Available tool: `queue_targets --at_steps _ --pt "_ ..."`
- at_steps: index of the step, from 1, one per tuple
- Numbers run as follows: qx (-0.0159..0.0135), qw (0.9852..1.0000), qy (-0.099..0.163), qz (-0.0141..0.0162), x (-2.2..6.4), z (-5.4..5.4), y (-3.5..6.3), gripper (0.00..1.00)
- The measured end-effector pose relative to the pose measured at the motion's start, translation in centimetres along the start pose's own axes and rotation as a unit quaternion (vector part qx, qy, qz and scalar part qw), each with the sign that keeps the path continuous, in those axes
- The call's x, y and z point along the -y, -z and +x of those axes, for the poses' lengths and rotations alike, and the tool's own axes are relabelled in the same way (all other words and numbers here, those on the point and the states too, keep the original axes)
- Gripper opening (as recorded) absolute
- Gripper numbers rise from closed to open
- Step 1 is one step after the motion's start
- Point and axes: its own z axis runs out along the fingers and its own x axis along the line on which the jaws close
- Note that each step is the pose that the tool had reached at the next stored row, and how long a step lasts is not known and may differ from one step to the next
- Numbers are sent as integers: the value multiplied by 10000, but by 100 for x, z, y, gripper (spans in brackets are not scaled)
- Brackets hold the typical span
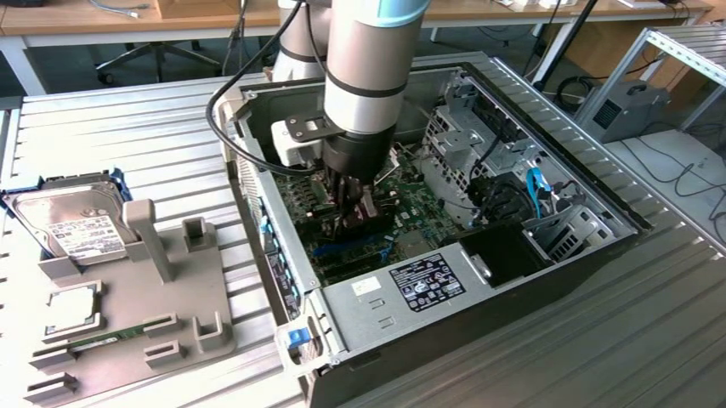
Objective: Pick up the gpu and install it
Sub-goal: 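Insert the gpu into the slot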
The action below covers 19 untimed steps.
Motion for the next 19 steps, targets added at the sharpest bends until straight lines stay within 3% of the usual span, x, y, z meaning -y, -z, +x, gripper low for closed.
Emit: queue_targets --at_steps 19 --pt "-1 10000 83 -2 2 -27 -45 26"
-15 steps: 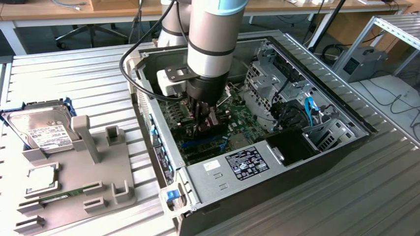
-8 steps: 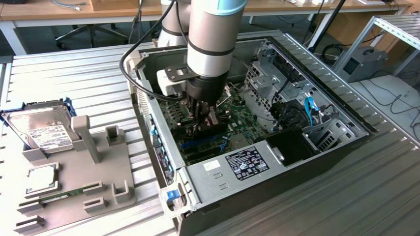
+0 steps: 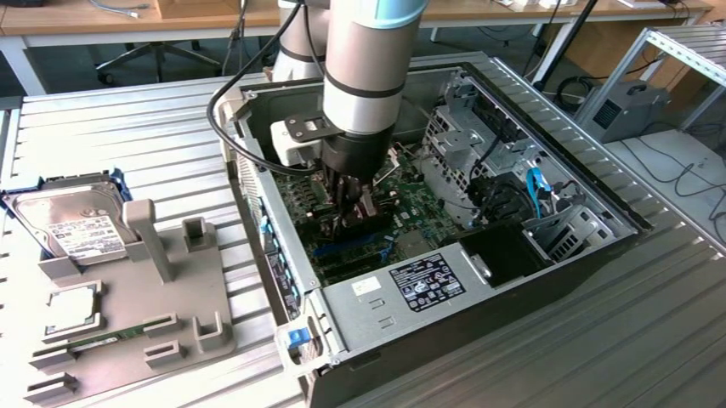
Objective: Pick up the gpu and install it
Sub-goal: 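Insert the gpu into the slot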
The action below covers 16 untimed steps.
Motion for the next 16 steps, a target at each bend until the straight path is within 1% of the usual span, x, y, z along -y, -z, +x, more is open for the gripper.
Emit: queue_targets --at_steps 6,8,16 --pt "5 10000 0 11 -2 -1 14 26" --pt "3 10000 0 16 -5 1 40 26" --pt "-1 10000 -17 14 -6 4 39 26"
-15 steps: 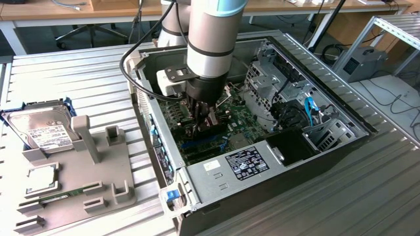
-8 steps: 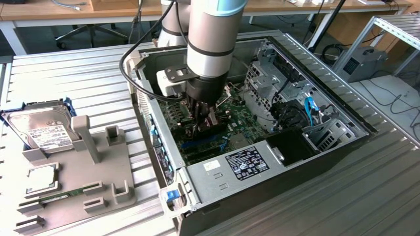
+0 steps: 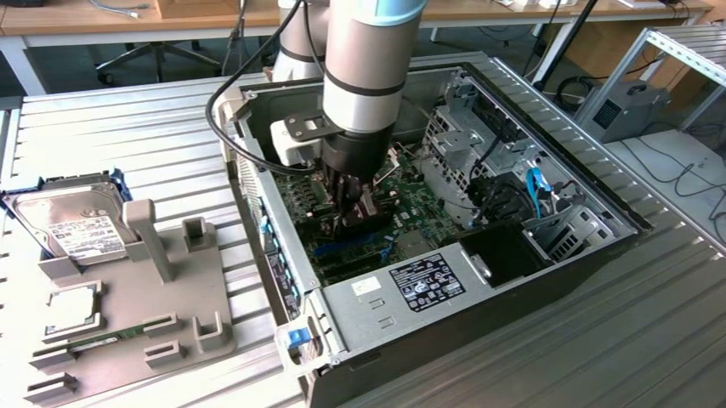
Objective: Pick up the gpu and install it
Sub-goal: 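Insert the gpu into the slot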
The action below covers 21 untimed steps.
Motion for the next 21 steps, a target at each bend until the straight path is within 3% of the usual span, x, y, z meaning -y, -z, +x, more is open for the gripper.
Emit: queue_targets --at_steps 21 --pt "-2 10000 -20 -3 -1 -2 -78 26"
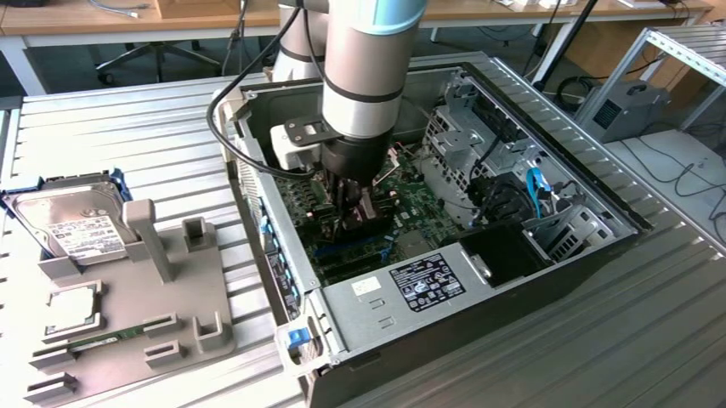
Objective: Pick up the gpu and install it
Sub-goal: 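Insert the gpu into the slot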
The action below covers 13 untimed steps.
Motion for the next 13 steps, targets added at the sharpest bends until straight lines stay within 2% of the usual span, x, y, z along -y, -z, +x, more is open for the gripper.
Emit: queue_targets --at_steps 4,5,7,8,10,13 --pt "2 10000 0 1 0 -1 -2 26" --pt "2 10000 1 1 1 -1 -2 40" --pt "-6 10000 0 1 1 0 8 40" --pt "-22 10000 1 1 1 0 44 40" --pt "-81 10000 0 2 1 -11 147 40" --pt "-148 9999 1 4 2 -20 281 40"
